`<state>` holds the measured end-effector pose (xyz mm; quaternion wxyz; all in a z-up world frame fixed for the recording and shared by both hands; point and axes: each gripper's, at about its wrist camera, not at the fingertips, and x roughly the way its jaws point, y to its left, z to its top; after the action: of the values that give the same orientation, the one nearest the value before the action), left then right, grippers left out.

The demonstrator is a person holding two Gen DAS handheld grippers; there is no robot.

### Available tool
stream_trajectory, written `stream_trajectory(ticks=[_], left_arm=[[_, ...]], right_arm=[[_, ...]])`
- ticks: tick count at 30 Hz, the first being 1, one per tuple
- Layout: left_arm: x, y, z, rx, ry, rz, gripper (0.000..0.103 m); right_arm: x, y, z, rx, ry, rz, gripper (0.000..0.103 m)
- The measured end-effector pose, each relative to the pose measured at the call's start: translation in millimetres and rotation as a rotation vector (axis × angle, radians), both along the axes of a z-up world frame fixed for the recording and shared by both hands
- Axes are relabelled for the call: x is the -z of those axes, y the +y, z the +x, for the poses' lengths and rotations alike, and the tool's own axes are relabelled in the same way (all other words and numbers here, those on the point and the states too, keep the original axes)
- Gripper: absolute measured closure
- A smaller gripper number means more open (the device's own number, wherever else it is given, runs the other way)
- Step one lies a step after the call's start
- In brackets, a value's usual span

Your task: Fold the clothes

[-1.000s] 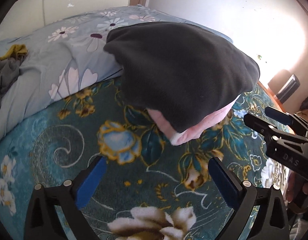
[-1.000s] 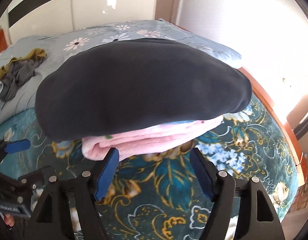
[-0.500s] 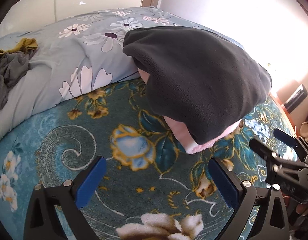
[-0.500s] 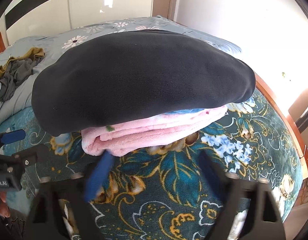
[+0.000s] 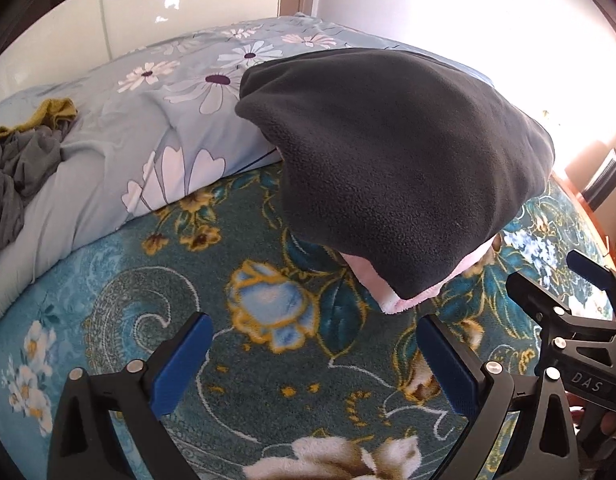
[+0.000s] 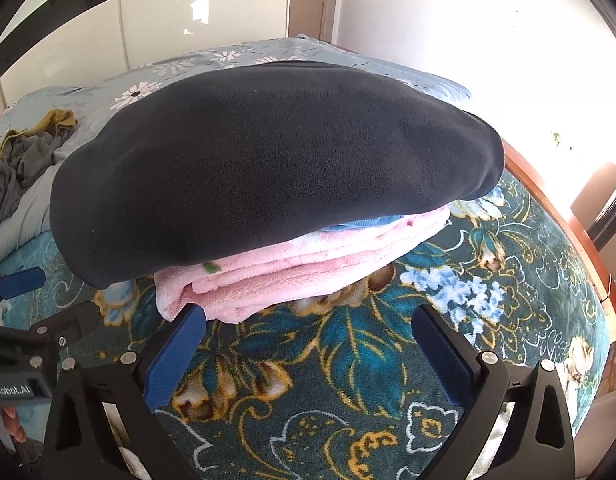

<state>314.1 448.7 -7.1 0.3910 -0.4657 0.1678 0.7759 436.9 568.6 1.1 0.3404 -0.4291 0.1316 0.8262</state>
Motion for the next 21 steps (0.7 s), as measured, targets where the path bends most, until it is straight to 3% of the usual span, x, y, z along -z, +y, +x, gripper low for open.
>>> stream_trajectory(ticks=[6, 21], left_arm=[[5.1, 4.0, 5.0, 0.016, 0.033, -0.007, 0.000], [9.4, 6.0, -3.1, -0.034, 0.023, -0.015, 0.000]], right_arm=[[3.1, 0.0, 0.3, 0.006, -0.001, -0.002, 0.000], [5.7, 3.4, 1.1, 0.014, 0.004, -0.012, 0.000]])
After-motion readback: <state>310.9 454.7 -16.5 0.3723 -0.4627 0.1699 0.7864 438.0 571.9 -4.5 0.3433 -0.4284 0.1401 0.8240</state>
